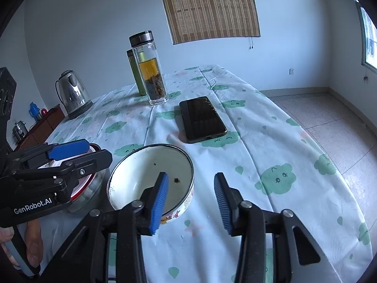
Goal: Organize plates and bowls
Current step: 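Grasp the white enamel bowl rim with the right gripper while the left gripper grips it too, then lift the white enamel bowl with both grippers and carry it over the pink bowl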
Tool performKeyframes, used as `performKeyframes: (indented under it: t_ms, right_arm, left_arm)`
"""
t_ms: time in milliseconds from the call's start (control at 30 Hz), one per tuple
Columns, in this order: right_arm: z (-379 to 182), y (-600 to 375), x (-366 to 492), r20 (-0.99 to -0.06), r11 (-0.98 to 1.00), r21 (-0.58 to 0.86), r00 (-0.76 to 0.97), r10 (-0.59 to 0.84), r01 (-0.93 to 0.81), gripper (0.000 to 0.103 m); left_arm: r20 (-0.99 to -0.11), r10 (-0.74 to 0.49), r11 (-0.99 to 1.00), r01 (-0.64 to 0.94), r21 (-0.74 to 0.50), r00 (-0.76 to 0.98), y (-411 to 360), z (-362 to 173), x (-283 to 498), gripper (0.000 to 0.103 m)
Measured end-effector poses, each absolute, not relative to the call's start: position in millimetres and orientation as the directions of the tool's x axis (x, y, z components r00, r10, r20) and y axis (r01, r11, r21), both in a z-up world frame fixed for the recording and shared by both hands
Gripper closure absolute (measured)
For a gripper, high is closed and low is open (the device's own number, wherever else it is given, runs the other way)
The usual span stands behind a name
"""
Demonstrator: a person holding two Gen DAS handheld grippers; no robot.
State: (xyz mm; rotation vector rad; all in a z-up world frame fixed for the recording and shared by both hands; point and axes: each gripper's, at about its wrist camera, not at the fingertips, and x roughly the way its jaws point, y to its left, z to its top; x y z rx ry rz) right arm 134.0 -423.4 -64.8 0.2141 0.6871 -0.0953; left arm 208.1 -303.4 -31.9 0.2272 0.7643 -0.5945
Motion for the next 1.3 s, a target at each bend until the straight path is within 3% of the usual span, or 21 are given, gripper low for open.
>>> performKeyframes:
  t_ms: [67, 167, 367, 700, 1300]
  right_arm:
    - [-66.9, -423.6, 134.8, -0.64, 0.974, 0.167, 0.769, -0.011, 0.153, 0.066]
    - [-70.0, -421.1, 135.6, -0.642, 0.975, 0.172, 0.767, 0.002, 0.141, 0.069]
    - [-75.2, -418.3, 137.0, -0.654, 0.977, 0.172, 0.756, 0.016, 0.128, 0.075]
    - [-69.3, -423.3, 137.7, -0.649, 0.978, 0.165, 0.761, 0.01, 0.128, 0.096]
    - [-69.8, -430.8, 131.4, -0.641, 0.969, 0.219, 0.765, 0.055, 0.114, 0.094]
  left_arm:
    - [-0.724, -0.428, 0.8, 0.6, -0.024, 0.541, -310.8, -35.7, 208.6, 0.073]
    - [-0.736, -0.434, 0.786, 0.617, -0.028, 0.519, -317.8, -42.1, 207.7, 0.076]
    - [-0.759, -0.435, 0.782, 0.621, -0.051, 0.485, -320.7, -52.2, 212.8, 0.078]
    - [-0.759, -0.42, 0.801, 0.597, -0.052, 0.497, -318.7, -55.2, 220.9, 0.078]
    - [-0.76, -0.421, 0.785, 0.619, -0.032, 0.495, -325.7, -59.3, 218.1, 0.077]
